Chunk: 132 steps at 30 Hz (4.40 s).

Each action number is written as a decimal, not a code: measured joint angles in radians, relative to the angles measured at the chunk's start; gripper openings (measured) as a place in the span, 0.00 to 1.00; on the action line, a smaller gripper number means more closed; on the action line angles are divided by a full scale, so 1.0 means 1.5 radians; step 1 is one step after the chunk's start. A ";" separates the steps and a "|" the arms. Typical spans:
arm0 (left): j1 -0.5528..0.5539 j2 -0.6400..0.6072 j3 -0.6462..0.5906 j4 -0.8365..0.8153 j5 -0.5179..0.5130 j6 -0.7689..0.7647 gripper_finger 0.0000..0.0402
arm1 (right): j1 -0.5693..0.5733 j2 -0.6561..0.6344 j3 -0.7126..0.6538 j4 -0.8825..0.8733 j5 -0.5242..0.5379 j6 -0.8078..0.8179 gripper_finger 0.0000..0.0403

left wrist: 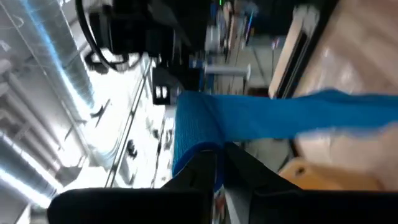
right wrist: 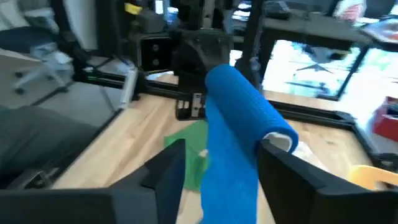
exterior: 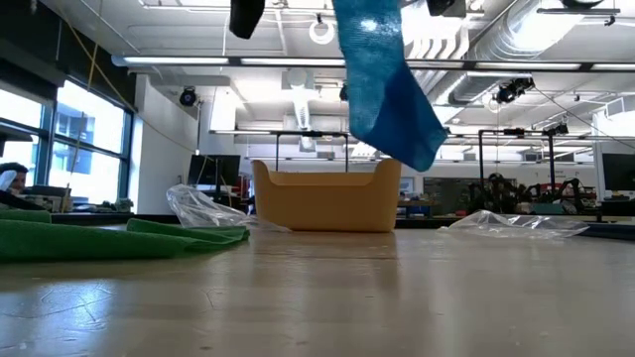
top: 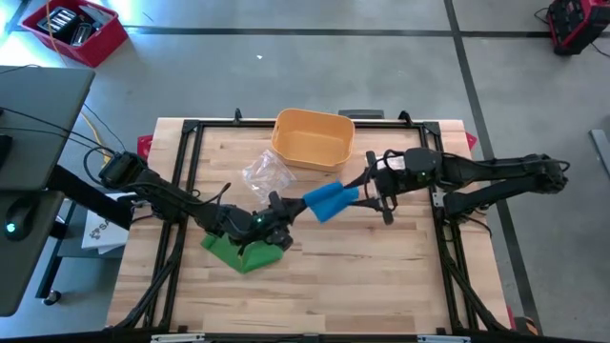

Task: Roll bandage
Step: Roll the blue bandage

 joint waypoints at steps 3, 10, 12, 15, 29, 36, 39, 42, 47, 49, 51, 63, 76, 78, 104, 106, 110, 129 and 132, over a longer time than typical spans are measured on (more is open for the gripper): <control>0.002 0.000 0.000 0.000 -0.040 0.018 0.03 | 0.009 0.001 0.000 -0.035 0.050 -0.009 0.49; -0.004 -0.001 0.000 0.024 -0.094 0.039 0.03 | 0.010 0.002 -0.016 -0.112 0.123 0.033 0.49; -0.009 -0.001 0.000 0.029 -0.094 0.035 0.03 | 0.008 0.003 -0.035 -0.109 0.152 0.042 0.49; -0.017 -0.001 0.000 0.030 -0.094 0.024 0.03 | -0.004 0.010 -0.061 -0.107 0.175 0.043 0.49; -0.033 -0.001 0.000 0.029 -0.107 -0.026 0.03 | -0.087 0.137 -0.091 -0.047 0.041 0.027 0.38; -0.027 -0.001 0.000 0.022 -0.224 -0.038 0.03 | -0.054 0.125 -0.091 -0.089 0.073 0.020 0.03; -0.017 -0.006 -0.003 -0.016 -0.248 -0.096 0.03 | -0.018 0.102 -0.085 -0.124 0.156 0.031 0.03; 0.004 -0.014 -0.011 -0.092 -0.273 -0.172 0.03 | 0.035 0.076 -0.067 -0.172 0.255 0.032 0.01; 0.048 -0.027 -0.022 -0.229 -0.258 -0.325 0.03 | 0.147 0.049 -0.037 -0.212 0.379 0.045 0.00; 0.063 -0.031 -0.030 -0.275 -0.254 -0.377 0.02 | 0.187 0.043 -0.023 -0.217 0.386 0.046 0.00; 0.073 -0.037 -0.042 -0.312 -0.253 -0.414 0.01 | 0.226 0.042 -0.006 -0.226 0.388 0.055 0.01; 0.110 -0.145 -0.100 -0.463 -0.252 -0.581 0.00 | 0.457 0.042 0.065 -0.249 0.457 0.039 0.00; 0.150 -0.256 -0.106 -0.526 -0.182 -0.581 0.00 | 0.542 0.069 0.040 -0.242 0.389 0.268 0.00; 0.162 -0.263 -0.106 -0.558 -0.181 -0.590 0.00 | 0.581 0.068 0.041 -0.203 0.412 0.266 0.00; 0.176 -0.089 -0.105 -0.524 0.385 -0.860 0.00 | 0.707 0.067 0.419 -0.254 0.924 -0.151 0.00; 0.176 -0.051 -0.105 -0.467 0.428 -0.863 0.01 | 0.701 0.066 0.435 -0.263 0.923 -0.148 0.00; 0.176 0.028 -0.105 -0.333 0.507 -0.864 0.01 | 0.669 0.067 0.440 -0.340 0.858 -0.059 0.00; 0.208 0.250 -0.106 -0.095 0.652 -0.877 0.07 | 0.454 0.224 0.440 -0.536 0.695 0.222 0.00; 0.216 0.257 -0.106 -0.091 0.671 -0.882 0.09 | 0.418 0.242 0.440 -0.534 0.654 0.222 0.00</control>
